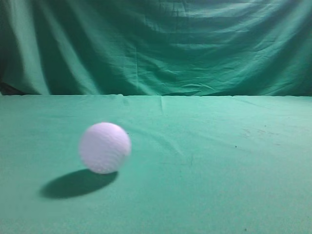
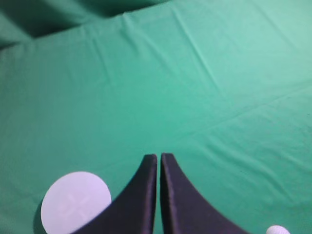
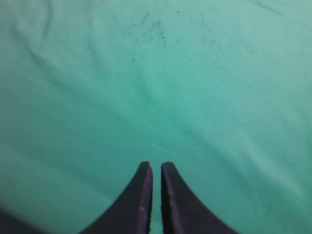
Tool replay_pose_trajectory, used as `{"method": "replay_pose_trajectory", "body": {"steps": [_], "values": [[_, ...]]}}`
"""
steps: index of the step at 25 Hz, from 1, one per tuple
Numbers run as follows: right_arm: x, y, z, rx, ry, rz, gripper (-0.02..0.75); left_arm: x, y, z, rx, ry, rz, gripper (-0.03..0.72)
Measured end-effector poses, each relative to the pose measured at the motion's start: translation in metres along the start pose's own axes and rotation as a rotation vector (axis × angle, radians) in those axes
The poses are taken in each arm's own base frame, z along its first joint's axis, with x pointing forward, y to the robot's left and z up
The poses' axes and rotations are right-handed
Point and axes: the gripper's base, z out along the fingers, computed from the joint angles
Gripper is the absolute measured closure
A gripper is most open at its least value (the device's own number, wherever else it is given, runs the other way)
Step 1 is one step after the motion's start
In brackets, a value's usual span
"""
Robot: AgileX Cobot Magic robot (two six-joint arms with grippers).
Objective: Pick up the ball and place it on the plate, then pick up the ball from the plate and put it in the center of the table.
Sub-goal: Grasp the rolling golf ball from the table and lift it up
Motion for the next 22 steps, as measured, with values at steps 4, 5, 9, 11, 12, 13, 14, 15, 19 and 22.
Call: {"method": "replay_pose_trajectory", "body": {"steps": [4, 5, 9, 11, 12, 13, 14, 15, 19, 22], "values": [[-0.003, 0.005, 0.0, -0.043, -0.03, -0.001, 0.668, 0.025, -0.016, -0.032, 0.013, -0.111, 0.028, 0.688], [-0.004, 0.006, 0.0, -0.051, -0.042, -0.003, 0.668, 0.035, -0.019, -0.036, 0.01, -0.128, 0.036, 0.688], [-0.011, 0.01, 0.007, -0.089, -0.019, -0.015, 0.668, 0.074, -0.03, -0.044, 0.008, -0.183, 0.077, 0.688], [-0.016, 0.011, 0.016, -0.112, 0.016, -0.014, 0.668, 0.094, -0.035, -0.046, 0.014, -0.206, 0.098, 0.688], [-0.02, 0.013, 0.021, -0.124, 0.023, -0.018, 0.668, 0.104, -0.038, -0.047, 0.014, -0.22, 0.104, 0.688], [-0.023, 0.014, 0.026, -0.133, 0.031, -0.022, 0.668, 0.114, -0.041, -0.048, 0.016, -0.233, 0.101, 0.688], [-0.027, 0.016, 0.032, -0.143, 0.042, -0.03, 0.668, 0.123, -0.042, -0.047, 0.018, -0.241, 0.097, 0.688], [-0.031, 0.018, 0.037, -0.151, 0.047, -0.04, 0.668, 0.13, -0.045, -0.049, 0.021, -0.263, 0.093, 0.688], [-0.042, 0.032, 0.057, -0.192, 0.07, -0.108, 0.668, 0.157, -0.052, -0.052, 0.03, -0.348, 0.065, 0.688], [-0.048, 0.044, 0.072, -0.219, 0.09, -0.154, 0.668, 0.173, -0.056, -0.055, 0.031, -0.385, 0.058, 0.688]]}}
